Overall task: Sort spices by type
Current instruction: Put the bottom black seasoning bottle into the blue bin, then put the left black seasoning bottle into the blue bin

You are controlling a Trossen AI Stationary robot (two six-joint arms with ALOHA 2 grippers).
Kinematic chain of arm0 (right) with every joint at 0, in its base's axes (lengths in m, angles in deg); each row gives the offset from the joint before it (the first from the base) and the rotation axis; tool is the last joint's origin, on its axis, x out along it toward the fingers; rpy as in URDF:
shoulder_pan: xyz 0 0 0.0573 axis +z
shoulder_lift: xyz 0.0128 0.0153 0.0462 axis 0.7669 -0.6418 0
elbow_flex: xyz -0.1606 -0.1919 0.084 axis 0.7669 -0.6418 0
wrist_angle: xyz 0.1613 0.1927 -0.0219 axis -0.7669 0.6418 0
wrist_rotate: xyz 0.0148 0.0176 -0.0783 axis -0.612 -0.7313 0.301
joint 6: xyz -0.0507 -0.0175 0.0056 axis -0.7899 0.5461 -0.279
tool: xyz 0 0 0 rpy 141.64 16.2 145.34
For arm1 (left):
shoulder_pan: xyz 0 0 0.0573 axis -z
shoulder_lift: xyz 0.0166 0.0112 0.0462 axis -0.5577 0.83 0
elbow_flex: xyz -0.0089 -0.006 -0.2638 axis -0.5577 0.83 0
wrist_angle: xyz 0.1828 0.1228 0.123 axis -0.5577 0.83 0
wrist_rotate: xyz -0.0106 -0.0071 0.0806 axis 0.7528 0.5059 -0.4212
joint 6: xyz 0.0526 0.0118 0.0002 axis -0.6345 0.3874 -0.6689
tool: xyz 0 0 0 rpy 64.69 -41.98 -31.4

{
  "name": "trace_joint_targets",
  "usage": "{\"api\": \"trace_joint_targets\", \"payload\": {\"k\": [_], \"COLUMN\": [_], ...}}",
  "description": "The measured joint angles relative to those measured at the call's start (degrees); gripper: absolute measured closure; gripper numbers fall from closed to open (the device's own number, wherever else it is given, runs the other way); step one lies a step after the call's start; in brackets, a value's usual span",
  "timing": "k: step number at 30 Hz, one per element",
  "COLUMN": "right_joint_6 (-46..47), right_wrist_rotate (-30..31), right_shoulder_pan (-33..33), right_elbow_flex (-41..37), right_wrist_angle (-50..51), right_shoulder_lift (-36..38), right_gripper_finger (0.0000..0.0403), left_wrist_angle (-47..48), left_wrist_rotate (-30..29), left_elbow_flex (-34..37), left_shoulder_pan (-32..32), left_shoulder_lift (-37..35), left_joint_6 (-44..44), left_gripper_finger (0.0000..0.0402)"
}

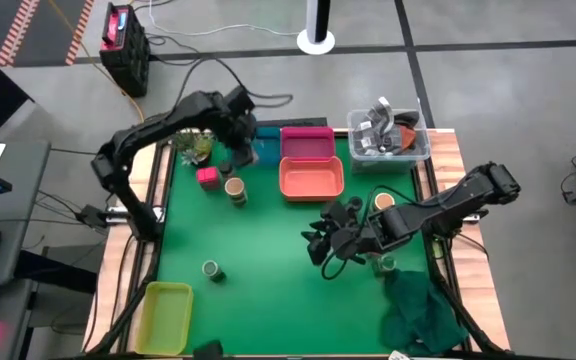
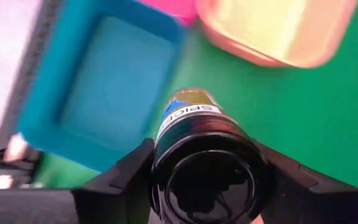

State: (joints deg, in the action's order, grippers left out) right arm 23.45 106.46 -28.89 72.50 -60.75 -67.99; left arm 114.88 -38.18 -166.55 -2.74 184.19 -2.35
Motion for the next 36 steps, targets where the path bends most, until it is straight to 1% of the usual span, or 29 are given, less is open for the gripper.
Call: {"api": "trace_joint_targets", "payload": {"k": [5,10,18,21,25,28,33,36], "right_joint_6": [0.2,0.2,0.7,1.6,1.7,1.7,1.8,1.8], "right_wrist_rotate": [1.8,2.0,2.1,2.0,2.0,2.0,2.0,2.0], "right_shoulder_pan": [0.0,0.0,0.0,0.0,0.2,0.2,0.2,0.2], "right_elbow_flex": [0.0,0.0,0.0,0.0,0.0,0.0,0.0,0.0], "right_wrist_angle": [-0.8,-0.8,-1.7,-1.7,-1.6,-1.5,-1.5,-1.5], "right_shoulder_lift": [0.0,0.0,0.0,0.0,0.0,0.0,0.0,0.0], "right_gripper_finger": [0.0196,0.0196,0.0196,0.0196,0.0196,0.0196,0.0196,0.0196], "left_wrist_angle": [-4.2,-6.7,-5.1,-5.1,-6.2,-6.3,-6.2,-5.6], "left_wrist_rotate": [-3.1,-3.6,-4.4,-5.5,-7.8,-8.7,-8.7,-8.7], "left_elbow_flex": [0.0,0.0,0.0,0.0,0.0,0.0,0.0,-0.4], "left_shoulder_pan": [-5.1,-8.3,-9.1,-9.1,-9.1,-9.1,-9.1,-9.1], "left_shoulder_lift": [2.6,5.5,11.9,13.3,13.3,13.2,13.2,13.2], "left_joint_6": [0.9,3.2,2.1,1.7,-0.3,-2.1,-2.3,-2.2], "left_gripper_finger": [0.0192,0.0192,0.0192,0.0192,0.0190,0.0174,0.0122,0.0102]}}
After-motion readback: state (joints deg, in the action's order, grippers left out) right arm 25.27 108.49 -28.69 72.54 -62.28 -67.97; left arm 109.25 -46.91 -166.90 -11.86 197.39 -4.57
